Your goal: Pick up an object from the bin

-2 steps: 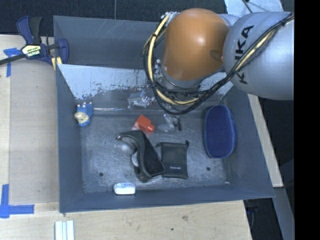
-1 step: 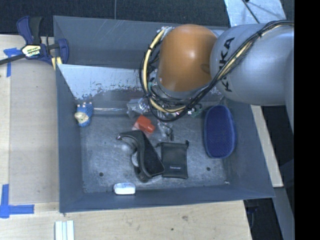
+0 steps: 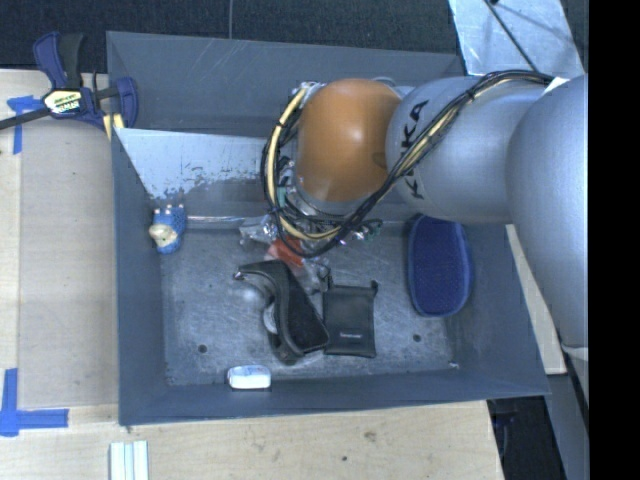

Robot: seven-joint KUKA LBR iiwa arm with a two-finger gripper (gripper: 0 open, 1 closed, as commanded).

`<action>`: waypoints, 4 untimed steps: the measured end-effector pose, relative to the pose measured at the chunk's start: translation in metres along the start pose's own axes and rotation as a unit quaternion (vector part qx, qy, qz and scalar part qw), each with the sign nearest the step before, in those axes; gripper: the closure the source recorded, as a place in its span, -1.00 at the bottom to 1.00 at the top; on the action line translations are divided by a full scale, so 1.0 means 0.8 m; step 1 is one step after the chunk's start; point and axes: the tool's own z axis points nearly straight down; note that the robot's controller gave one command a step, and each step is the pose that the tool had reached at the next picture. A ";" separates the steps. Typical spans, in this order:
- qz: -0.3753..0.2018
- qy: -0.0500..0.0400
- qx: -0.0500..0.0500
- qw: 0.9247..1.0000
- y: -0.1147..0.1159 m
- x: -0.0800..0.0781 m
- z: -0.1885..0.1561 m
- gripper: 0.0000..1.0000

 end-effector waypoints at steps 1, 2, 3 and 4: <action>0.002 -0.002 0.002 1.000 -0.002 -0.001 -0.006 1.00; -0.036 -0.006 0.005 0.999 0.024 0.009 -0.190 1.00; -0.221 -0.001 0.001 0.975 0.092 0.012 -0.146 1.00; -0.138 0.000 0.001 0.990 0.146 0.026 -0.093 1.00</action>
Offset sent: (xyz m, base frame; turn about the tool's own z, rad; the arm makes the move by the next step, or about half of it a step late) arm 0.0000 0.0000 0.0000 0.0000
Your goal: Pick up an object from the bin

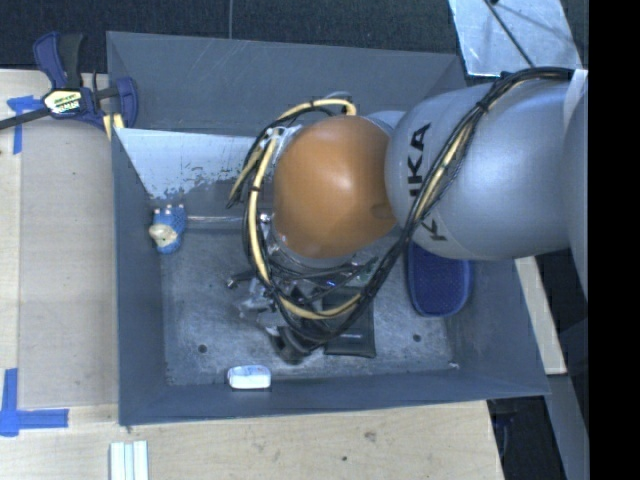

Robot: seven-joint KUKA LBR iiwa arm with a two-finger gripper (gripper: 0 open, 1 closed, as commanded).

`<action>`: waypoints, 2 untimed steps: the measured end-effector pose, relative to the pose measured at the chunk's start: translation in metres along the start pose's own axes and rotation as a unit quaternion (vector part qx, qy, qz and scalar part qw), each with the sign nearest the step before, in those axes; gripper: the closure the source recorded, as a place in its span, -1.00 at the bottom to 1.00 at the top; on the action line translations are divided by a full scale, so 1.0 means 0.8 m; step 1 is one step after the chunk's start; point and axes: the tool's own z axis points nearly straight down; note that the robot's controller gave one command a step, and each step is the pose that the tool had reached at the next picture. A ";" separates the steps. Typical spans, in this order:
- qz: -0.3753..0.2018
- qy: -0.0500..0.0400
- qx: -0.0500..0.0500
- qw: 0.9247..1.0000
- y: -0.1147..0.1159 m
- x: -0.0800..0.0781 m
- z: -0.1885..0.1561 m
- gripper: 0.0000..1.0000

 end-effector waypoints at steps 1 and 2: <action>0.059 0.000 0.001 0.998 0.009 0.015 0.022 1.00; 0.191 -0.001 -0.001 0.982 -0.013 0.055 0.035 1.00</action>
Offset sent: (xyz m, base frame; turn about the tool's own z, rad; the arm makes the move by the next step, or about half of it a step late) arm -0.0122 -0.0075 -0.0168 0.1177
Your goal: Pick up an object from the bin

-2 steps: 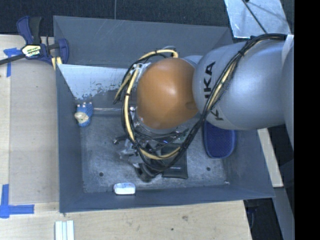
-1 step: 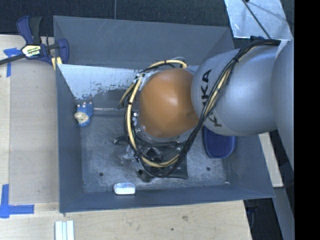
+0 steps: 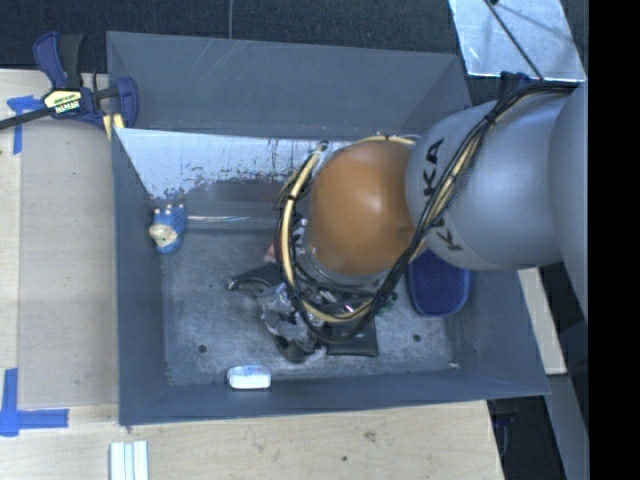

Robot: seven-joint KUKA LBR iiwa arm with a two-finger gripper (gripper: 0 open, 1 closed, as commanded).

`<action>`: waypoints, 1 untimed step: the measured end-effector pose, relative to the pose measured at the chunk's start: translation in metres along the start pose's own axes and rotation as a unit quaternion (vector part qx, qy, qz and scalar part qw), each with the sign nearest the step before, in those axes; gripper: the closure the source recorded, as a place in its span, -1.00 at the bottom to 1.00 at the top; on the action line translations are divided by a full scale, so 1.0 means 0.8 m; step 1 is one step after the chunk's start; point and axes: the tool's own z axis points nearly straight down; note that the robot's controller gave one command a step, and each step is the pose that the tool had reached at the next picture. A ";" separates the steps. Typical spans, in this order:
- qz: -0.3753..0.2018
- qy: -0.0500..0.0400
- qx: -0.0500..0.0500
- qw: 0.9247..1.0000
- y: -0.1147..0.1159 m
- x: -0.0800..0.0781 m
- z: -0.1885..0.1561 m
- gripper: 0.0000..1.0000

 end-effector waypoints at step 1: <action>0.000 0.001 0.001 1.000 -0.002 0.001 0.000 -1.00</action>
Offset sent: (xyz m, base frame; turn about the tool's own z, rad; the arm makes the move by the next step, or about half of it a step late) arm 0.0000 0.0000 0.0000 0.0000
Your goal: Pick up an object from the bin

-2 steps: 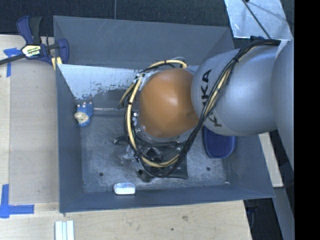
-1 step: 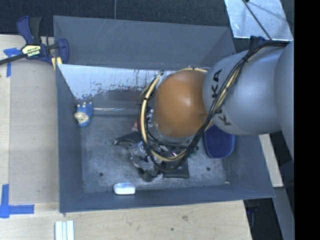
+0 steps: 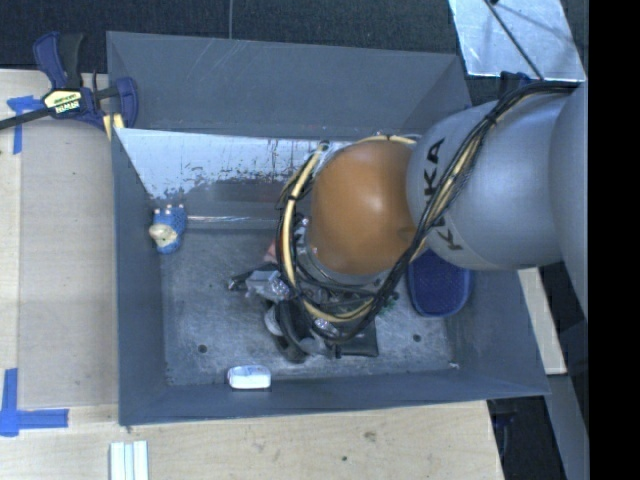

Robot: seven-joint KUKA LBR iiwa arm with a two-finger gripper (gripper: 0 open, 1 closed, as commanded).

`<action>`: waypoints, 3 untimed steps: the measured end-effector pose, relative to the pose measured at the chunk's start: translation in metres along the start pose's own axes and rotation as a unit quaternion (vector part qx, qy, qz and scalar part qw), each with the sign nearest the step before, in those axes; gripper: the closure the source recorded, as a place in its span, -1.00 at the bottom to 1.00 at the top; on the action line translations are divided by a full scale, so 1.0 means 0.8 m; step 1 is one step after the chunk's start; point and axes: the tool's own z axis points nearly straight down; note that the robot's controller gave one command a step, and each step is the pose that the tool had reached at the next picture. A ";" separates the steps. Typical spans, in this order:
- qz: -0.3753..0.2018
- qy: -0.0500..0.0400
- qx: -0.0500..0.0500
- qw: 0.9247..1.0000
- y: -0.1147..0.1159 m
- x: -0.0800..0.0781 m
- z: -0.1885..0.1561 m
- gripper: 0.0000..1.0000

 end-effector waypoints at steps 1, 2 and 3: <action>-0.149 -0.006 0.002 0.989 -0.081 0.002 0.062 -1.00; -0.149 -0.009 0.004 0.989 -0.081 -0.002 0.058 1.00; -0.139 -0.002 0.002 0.990 -0.083 -0.001 -0.168 1.00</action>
Offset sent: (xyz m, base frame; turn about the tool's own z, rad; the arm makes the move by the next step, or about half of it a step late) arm 0.0405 -0.0495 -0.0512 -0.3012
